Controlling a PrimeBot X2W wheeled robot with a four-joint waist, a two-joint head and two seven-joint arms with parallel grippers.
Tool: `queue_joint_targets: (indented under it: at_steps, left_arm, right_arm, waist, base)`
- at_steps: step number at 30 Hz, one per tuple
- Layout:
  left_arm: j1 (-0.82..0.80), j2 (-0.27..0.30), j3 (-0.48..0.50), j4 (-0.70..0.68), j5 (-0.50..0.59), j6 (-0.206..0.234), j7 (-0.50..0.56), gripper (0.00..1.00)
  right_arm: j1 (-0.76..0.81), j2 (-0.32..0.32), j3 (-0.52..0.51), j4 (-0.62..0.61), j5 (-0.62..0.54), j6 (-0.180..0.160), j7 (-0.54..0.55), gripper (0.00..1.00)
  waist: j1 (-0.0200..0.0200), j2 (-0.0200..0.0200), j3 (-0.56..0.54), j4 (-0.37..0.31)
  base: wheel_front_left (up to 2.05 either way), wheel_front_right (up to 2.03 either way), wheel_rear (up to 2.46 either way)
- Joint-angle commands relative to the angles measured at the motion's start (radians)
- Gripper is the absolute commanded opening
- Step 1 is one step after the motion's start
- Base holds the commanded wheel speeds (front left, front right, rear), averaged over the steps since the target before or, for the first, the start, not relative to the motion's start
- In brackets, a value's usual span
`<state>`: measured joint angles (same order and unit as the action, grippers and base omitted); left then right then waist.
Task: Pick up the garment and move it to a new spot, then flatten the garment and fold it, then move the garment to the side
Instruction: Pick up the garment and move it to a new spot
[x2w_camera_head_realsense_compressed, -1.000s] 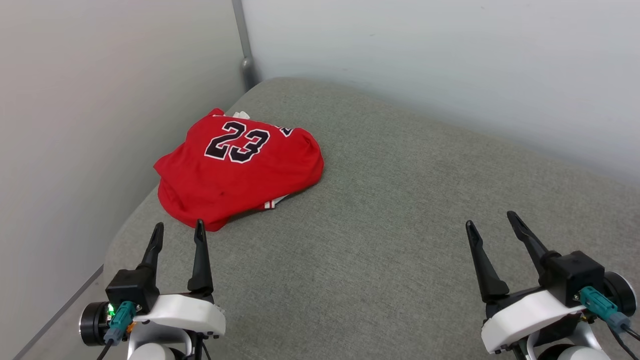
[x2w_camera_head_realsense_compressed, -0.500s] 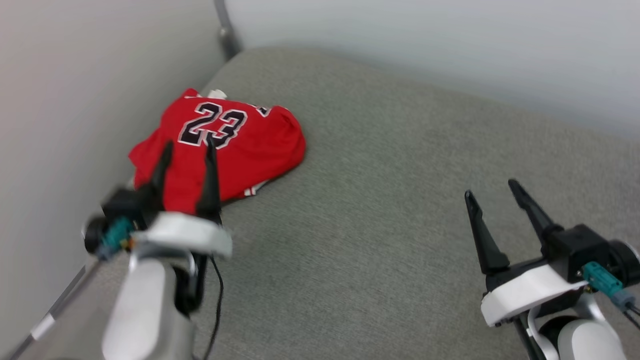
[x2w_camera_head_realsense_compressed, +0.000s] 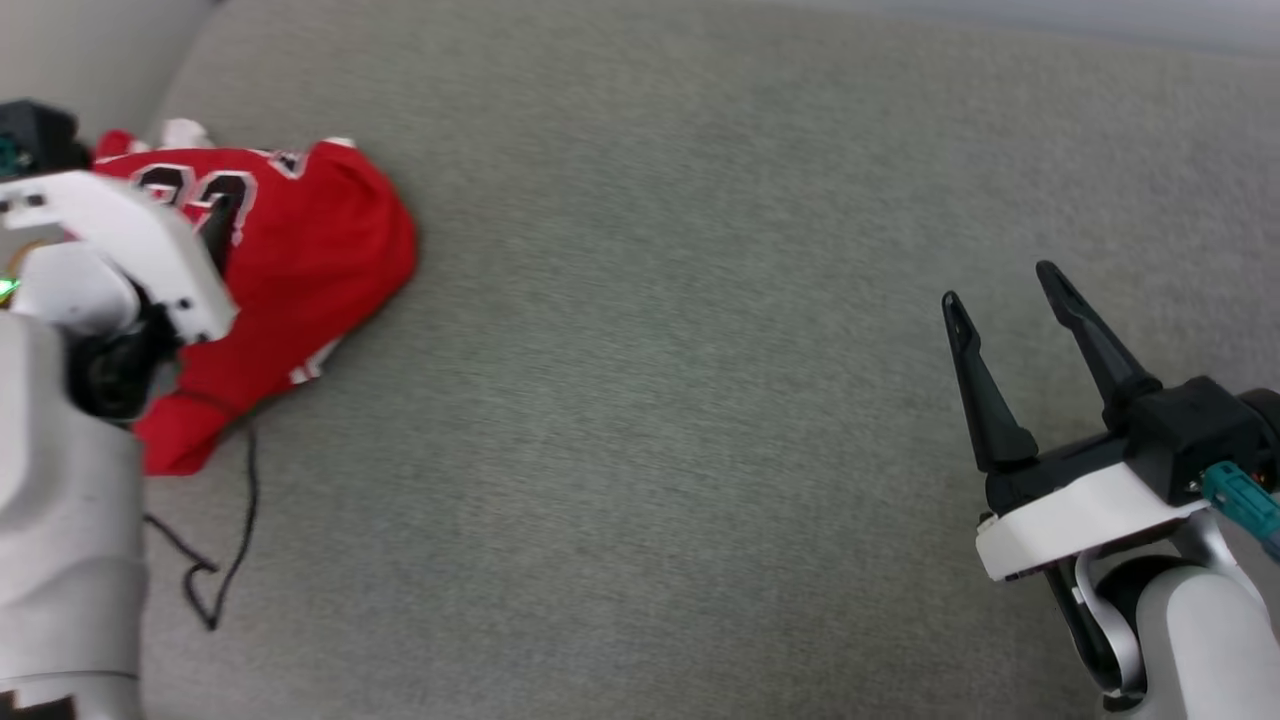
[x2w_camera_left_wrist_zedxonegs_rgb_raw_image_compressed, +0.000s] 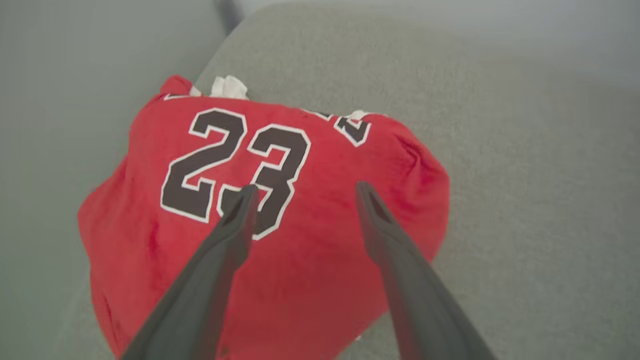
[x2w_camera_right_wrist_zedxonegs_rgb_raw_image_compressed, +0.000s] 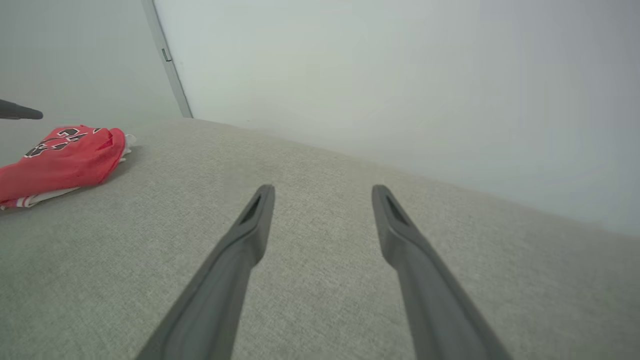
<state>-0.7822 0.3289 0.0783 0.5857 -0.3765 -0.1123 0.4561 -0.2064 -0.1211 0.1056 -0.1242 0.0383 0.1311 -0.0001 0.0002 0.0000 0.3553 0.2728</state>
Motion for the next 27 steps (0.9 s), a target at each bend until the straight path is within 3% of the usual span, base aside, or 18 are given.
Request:
queue_joint_targets:
  at_steps: [1,7,11,12,13,14,15,19,27]
  left_arm:
    - [-0.003,0.017,0.010,0.018,-0.012,0.009,0.043,1.00]
    - [0.030,0.093,0.066,0.112,-0.079,0.031,0.254,1.00]
    - [0.086,0.075,0.085,0.156,-0.115,0.064,0.354,1.00]
    - [0.099,0.066,0.091,0.161,-0.126,0.073,0.375,0.92]
    - [0.109,0.060,0.093,0.159,-0.130,0.082,0.381,0.43]
    - [0.116,0.055,0.091,0.156,-0.131,0.088,0.386,0.15]
    - [0.121,0.051,0.095,0.147,-0.134,0.094,0.371,0.00]
    - [0.117,0.049,0.092,0.109,-0.124,0.099,0.322,0.00]
    - [0.050,0.111,0.081,0.007,-0.047,0.110,0.107,0.00]
  right_arm:
    - [-0.020,-0.001,0.002,0.004,0.010,-0.001,-0.006,1.00]
    - [-0.054,0.000,0.011,0.025,0.021,-0.001,-0.030,1.00]
    - [-0.063,-0.010,0.019,0.039,0.025,-0.001,-0.039,1.00]
    - [-0.065,-0.011,0.019,0.041,0.026,-0.001,-0.040,1.00]
    - [-0.066,-0.013,0.019,0.043,0.028,-0.001,-0.041,1.00]
    - [-0.067,-0.014,0.019,0.044,0.029,-0.001,-0.042,1.00]
    - [-0.070,-0.014,0.022,0.041,0.036,-0.001,-0.047,1.00]
    - [-0.078,-0.019,0.023,0.038,0.045,-0.001,-0.053,1.00]
    - [-0.039,-0.007,0.020,0.060,0.061,-0.001,-0.070,1.00]
  waist:
    - [-0.0002,0.0000,0.075,-0.074]
    - [-0.0002,0.0000,0.131,-0.126]
    - [-0.0002,0.0000,0.143,-0.138]
    - [-0.0002,0.0000,0.145,-0.139]
    - [-0.0002,0.0000,0.146,-0.139]
    - [-0.0002,0.0000,0.147,-0.139]
    - [-0.0002,0.0000,0.147,-0.138]
    - [-0.0002,0.0000,0.134,-0.129]
    - [-0.0002,0.0000,0.030,-0.109]
  base:
    - [0.00,0.00,0.00]
    - [0.00,0.00,0.00]
    - [0.00,0.00,0.00]
    - [0.00,0.00,0.00]
    - [0.00,0.00,0.00]
    - [0.00,0.00,0.00]
    - [0.00,0.00,0.00]
    - [0.00,0.00,0.00]
    - [0.00,0.00,0.00]
